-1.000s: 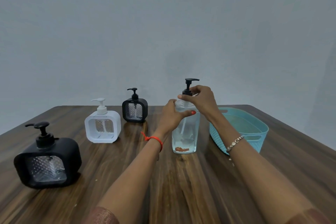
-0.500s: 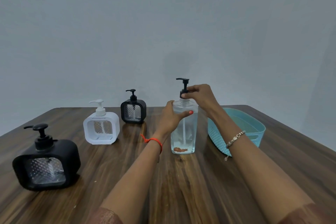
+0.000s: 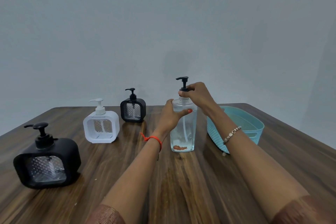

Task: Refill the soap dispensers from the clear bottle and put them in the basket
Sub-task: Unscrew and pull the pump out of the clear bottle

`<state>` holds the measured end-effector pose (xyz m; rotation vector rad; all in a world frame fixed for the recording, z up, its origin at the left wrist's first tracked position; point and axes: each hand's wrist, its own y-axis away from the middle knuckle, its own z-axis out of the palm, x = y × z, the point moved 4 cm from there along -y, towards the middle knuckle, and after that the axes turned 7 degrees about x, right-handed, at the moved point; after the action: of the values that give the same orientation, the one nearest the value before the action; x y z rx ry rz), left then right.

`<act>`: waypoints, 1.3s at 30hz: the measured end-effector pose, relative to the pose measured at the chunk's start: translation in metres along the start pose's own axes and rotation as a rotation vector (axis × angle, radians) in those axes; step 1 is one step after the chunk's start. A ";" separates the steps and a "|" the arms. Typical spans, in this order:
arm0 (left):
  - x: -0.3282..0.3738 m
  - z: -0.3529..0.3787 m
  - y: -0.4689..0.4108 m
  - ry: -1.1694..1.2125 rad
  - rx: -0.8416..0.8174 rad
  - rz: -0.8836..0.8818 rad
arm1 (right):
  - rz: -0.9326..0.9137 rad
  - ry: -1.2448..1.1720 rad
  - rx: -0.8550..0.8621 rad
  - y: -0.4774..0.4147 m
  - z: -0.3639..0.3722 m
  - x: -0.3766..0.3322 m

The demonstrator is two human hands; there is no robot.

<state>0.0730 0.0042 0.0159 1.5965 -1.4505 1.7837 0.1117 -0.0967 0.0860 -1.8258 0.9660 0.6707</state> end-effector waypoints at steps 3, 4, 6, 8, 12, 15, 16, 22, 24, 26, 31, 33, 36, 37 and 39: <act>0.000 0.001 0.000 0.006 -0.007 0.007 | -0.007 -0.011 -0.053 -0.003 -0.001 0.000; 0.000 0.001 0.000 0.007 -0.009 0.012 | -0.010 -0.023 -0.088 -0.004 -0.001 0.000; 0.000 0.001 0.000 0.002 -0.008 0.017 | 0.003 -0.069 -0.154 -0.006 -0.004 0.001; 0.001 0.001 0.000 -0.003 -0.003 0.020 | 0.040 -0.128 -0.208 -0.009 -0.007 0.003; 0.001 0.001 0.000 0.038 -0.006 0.020 | 0.036 -0.047 -0.172 -0.005 0.000 0.002; 0.001 0.001 0.001 0.039 -0.013 0.010 | -0.033 0.095 0.001 -0.005 0.000 0.002; 0.000 0.001 0.001 0.025 -0.012 0.010 | -0.020 0.065 0.022 -0.005 -0.003 0.002; 0.000 0.002 -0.001 -0.005 -0.006 0.016 | 0.020 -0.087 -0.026 -0.005 -0.007 -0.003; 0.000 0.002 0.000 0.023 -0.010 0.018 | 0.000 0.017 -0.023 -0.003 0.001 -0.002; -0.001 0.002 0.001 0.037 -0.012 0.017 | -0.019 0.058 0.020 -0.002 0.004 -0.001; -0.004 0.002 -0.002 -0.010 0.003 0.033 | 0.051 -0.168 -0.004 -0.006 -0.009 -0.004; -0.004 0.003 -0.004 -0.037 0.009 0.046 | 0.055 -0.244 -0.005 -0.007 -0.015 -0.006; -0.006 0.004 -0.004 -0.054 0.018 0.054 | 0.031 -0.223 -0.007 -0.007 -0.017 -0.008; -0.007 0.004 -0.004 -0.054 0.018 0.052 | 0.019 -0.243 0.019 -0.006 -0.019 -0.008; -0.007 0.005 -0.005 -0.055 0.009 0.050 | -0.001 -0.306 0.128 -0.007 -0.025 -0.011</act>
<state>0.0818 0.0044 0.0113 1.6397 -1.5222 1.7897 0.1129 -0.1143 0.1086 -1.5567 0.7858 0.8397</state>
